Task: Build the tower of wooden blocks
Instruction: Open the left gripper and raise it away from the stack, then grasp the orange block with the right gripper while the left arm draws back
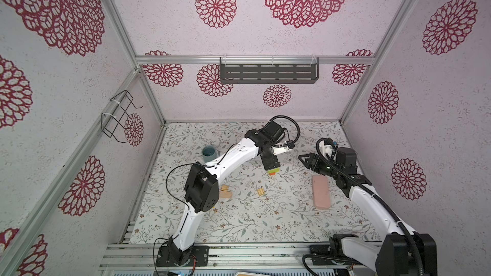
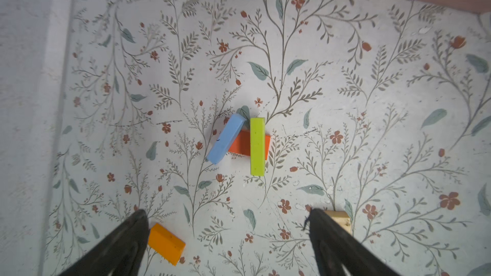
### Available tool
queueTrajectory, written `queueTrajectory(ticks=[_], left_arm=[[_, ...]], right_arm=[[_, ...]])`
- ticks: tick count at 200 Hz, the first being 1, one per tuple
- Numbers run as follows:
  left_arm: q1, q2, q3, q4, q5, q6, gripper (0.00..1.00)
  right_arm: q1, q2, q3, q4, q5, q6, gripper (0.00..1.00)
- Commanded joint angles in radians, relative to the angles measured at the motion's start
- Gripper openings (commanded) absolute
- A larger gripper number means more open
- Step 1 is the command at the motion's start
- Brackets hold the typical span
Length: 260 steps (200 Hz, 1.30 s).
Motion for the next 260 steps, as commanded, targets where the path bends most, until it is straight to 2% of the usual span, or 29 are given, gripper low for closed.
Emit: queueTrajectory(ticks=[1,30,55,91,122,160,182,216,225,246,260], left_arm=[[-0.027,-0.117,-0.080,0.066,-0.048,-0.065,0.97],[-0.040,-0.330,-0.317,0.237,-0.153,-0.162,0.97],[-0.039,-0.481,-0.519,0.325,-0.275,-0.300,0.97],[-0.042,-0.767,-0.785,0.375,-0.392,-0.604,0.97],[-0.042,-1.048,-1.042,0.433,-0.426,-0.882,0.97],[-0.040,-1.293,-1.224,0.436,-0.507,-1.114,0.97],[-0.035,-1.333,-1.256,0.430,-0.498,-1.127,0.97],[-0.010,-1.264,-1.203,0.334,-0.557,-1.177,1.00],[0.007,-1.248,-1.189,0.314,-0.565,-1.199,0.96],[0.070,-1.247,-1.192,0.329,-0.514,-1.226,0.76],[0.112,-1.260,-1.213,0.365,-0.462,-1.229,0.66]], right_arm=[[0.013,-0.058,0.052,-0.095,0.026,-0.025,0.59],[0.066,-0.078,0.098,-0.221,0.096,-0.056,0.61],[0.151,-0.076,0.141,-0.304,0.191,-0.077,0.62],[0.273,-0.023,0.218,-0.382,0.310,-0.105,0.62],[0.364,0.064,0.292,-0.415,0.362,-0.127,0.62],[0.478,0.217,0.428,-0.493,0.442,-0.181,0.62],[0.520,0.309,0.508,-0.525,0.462,-0.212,0.62],[0.536,0.418,0.632,-0.568,0.494,-0.235,0.61],[0.539,0.446,0.671,-0.581,0.502,-0.235,0.61],[0.552,0.524,0.764,-0.625,0.556,-0.243,0.61],[0.555,0.576,0.815,-0.648,0.581,-0.238,0.60]])
